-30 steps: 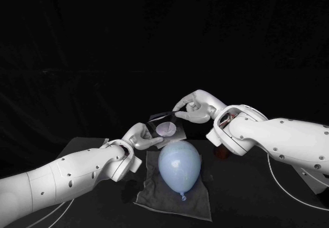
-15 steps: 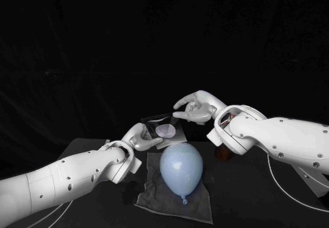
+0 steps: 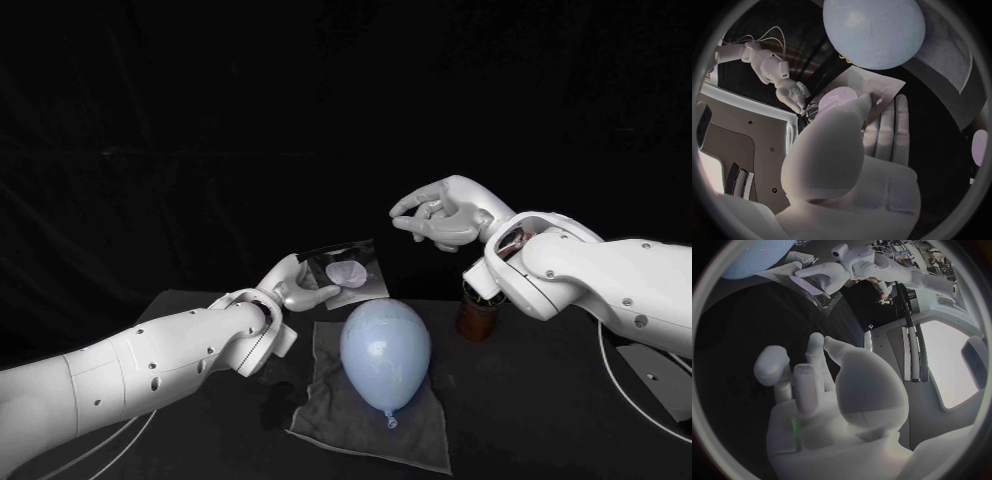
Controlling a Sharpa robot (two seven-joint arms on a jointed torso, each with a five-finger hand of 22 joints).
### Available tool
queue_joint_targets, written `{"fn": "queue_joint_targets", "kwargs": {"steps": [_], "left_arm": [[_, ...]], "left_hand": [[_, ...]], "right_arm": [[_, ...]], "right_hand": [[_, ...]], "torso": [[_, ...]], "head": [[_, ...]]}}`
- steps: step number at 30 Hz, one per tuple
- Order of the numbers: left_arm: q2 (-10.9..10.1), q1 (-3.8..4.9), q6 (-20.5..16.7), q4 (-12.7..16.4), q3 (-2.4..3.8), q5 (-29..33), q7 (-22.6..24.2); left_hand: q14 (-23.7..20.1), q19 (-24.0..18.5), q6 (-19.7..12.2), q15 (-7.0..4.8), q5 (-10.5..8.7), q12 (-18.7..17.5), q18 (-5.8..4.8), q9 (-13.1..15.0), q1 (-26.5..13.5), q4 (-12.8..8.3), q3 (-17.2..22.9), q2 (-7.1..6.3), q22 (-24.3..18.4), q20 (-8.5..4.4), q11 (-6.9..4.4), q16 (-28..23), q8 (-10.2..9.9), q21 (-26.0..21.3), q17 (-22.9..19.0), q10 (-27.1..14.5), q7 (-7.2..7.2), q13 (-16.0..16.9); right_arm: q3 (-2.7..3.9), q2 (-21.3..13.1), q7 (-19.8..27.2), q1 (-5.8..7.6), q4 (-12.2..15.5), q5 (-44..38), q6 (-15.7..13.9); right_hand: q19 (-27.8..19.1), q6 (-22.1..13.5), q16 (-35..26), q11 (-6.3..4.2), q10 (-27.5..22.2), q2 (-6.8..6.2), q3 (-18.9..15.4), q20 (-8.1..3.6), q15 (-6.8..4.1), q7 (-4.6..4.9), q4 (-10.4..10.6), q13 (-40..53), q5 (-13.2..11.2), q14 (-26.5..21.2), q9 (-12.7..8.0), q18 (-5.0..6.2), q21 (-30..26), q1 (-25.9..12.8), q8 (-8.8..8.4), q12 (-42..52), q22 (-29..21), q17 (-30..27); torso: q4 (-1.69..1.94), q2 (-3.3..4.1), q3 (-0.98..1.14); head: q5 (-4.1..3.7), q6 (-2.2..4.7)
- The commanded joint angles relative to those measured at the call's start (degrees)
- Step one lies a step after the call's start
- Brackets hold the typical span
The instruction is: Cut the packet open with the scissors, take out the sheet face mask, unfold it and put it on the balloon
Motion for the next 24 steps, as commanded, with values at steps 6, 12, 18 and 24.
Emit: {"fn": "queue_joint_targets", "kwargs": {"steps": [6, 12, 18, 24], "left_arm": [[1.32, 0.4, 2.73, -3.01, 0.09, -0.98, -2.9], [2.06, 0.49, 3.5, -4.25, 0.08, -1.85, -3.99], [2.89, 0.54, 4.1, -5.36, 0.08, -2.95, -5.28], [3.48, 0.59, 4.14, -6.05, 0.08, -3.91, -6.11]], "left_hand": [[0.4, -0.6, 0.32, 0.07, 0.18, -0.24, 0.06, 0.16, -0.75, -0.26, 0.79, -0.04, 0.31, -0.03, 0.13, -0.43, 0.38, 0.5, 0.12, 0.49, 0.01, 0.03], [0.42, -0.72, 0.32, 0.07, 0.18, -0.25, 0.08, 0.17, -0.94, -0.43, 1.03, -0.09, 0.41, -0.01, 0.13, -0.46, 0.4, 0.67, 0.16, 0.51, 0.0, 0.03], [0.44, -0.94, 0.31, 0.06, 0.18, -0.26, 0.13, 0.2, -1.36, -0.79, 1.53, -0.19, 0.63, 0.04, 0.13, -0.5, 0.44, 1.03, 0.25, 0.54, 0.0, 0.04], [0.45, -1.06, 0.31, 0.06, 0.18, -0.26, 0.16, 0.21, -1.55, -0.97, 1.77, -0.24, 0.73, 0.06, 0.13, -0.53, 0.45, 1.19, 0.29, 0.55, 0.01, 0.04]], "right_arm": [[0.37, -1.49, 6.86, 1.39, 1.42, -5.39, 11.95], [0.39, 0.22, 5.16, 1.66, 1.86, -15.6, 16.27], [0.21, 4.21, 2.05, 1.69, 0.48, -26.26, 15.97], [0.02, 8.24, -2.33, 1.52, -1.67, -31.33, 15.85]], "right_hand": [[5.22, 4.32, 2.31, -0.98, 11.12, 2.05, 8.6, -1.11, -1.13, -0.98, -5.41, 16.83, 11.84, 4.35, 0.61, -1.41, 8.9, 3.66, 1.54, 24.24, 7.33, 6.57], [7.42, 5.24, 3.96, -1.28, 18.46, 1.93, 10.64, -1.24, -1.3, -1.33, -6.8, 32.64, 10.16, 5.12, 0.81, -2.44, 13.42, 0.58, 1.7, 45.6, 11.34, 10.23], [7.98, 5.23, 4.31, -1.3, 21.43, 3.14, 9.16, -1.1, -1.26, -1.59, -5.84, 38.04, 0.44, 5.26, 1.43, -2.68, 14.38, -0.87, 1.92, 53.38, 12.32, 11.02], [8.34, 4.77, 4.57, -1.1, 22.49, 3.82, 9.81, -1.04, -1.11, -1.3, -6.19, 39.77, 1.1, 5.39, 1.44, -2.82, 14.88, -0.71, 1.49, 56.0, 12.81, 11.65]], "torso": [[-0.09, -0.15, 0.01], [-0.02, -0.04, 0.02], [-0.01, -0.03, -0.05], [0.1, 0.04, -0.08]], "head": [[0.54, 0.25], [0.91, 0.76], [1.09, 1.18], [1.33, 1.26]]}}
